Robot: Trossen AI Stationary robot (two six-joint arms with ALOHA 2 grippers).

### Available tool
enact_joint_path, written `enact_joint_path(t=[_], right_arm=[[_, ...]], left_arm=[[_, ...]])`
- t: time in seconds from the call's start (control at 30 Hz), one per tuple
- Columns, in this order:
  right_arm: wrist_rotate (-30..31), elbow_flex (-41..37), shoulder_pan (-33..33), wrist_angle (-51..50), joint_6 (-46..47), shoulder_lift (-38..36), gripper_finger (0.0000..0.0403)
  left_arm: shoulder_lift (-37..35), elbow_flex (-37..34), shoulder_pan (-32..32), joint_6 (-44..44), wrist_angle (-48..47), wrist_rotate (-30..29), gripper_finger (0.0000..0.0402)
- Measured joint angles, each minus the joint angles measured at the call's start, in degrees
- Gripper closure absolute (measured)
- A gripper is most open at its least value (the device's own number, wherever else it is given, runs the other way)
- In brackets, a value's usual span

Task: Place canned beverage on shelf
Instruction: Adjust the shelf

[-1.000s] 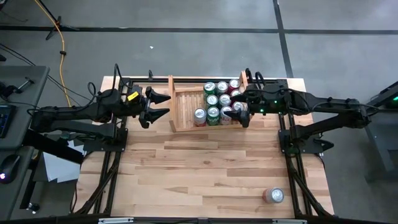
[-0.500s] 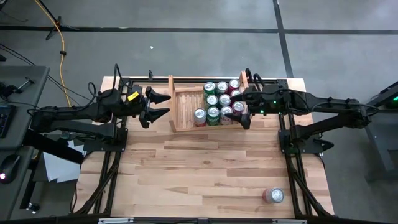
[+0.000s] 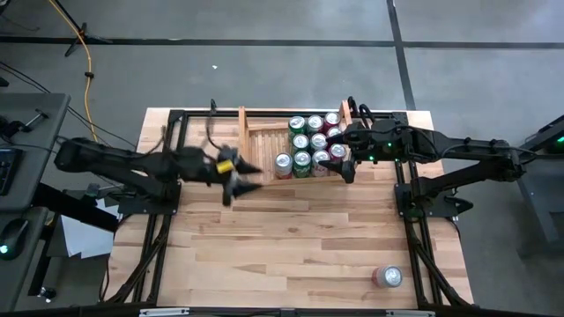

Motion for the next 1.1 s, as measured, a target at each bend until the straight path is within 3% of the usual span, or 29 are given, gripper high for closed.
enact_joint_path(t=[0.07,0.2,0.27,0.53,0.7,0.9,1.1], right_arm=[[0.0,0.0,0.01,0.0,0.0,0.0,0.0015],[0.02,0.0,0.0,0.02,0.0,0.0,0.0015],[0.02,0.0,0.02,0.02,-0.07,0.02,0.0015],[0.04,0.0,0.0,0.0,-0.15,0.02,0.0015],[0.04,0.0,0.02,-0.19,-0.17,0.02,0.0015],[0.07,0.0,0.0,-0.81,-0.17,0.02,0.0015],[0.2,0.0,0.0,-0.81,-0.17,0.04,0.0015]], left_arm=[[2.81,1.29,-3.82,0.64,-2.78,-3.32,0.0198],[7.18,1.56,-10.08,-1.01,-5.47,-10.0,0.0349],[8.89,1.35,-12.14,-2.87,-5.79,-13.74,0.0385],[12.28,-10.69,-13.73,-11.23,13.29,-21.5,0.0398],[12.99,-18.44,-13.38,-18.37,22.53,-30.78,0.0401],[12.97,-20.05,-12.79,-19.68,20.8,-38.47,0.0401],[12.97,-20.05,-8.3,-19.47,17.56,-38.87,0.0401]])
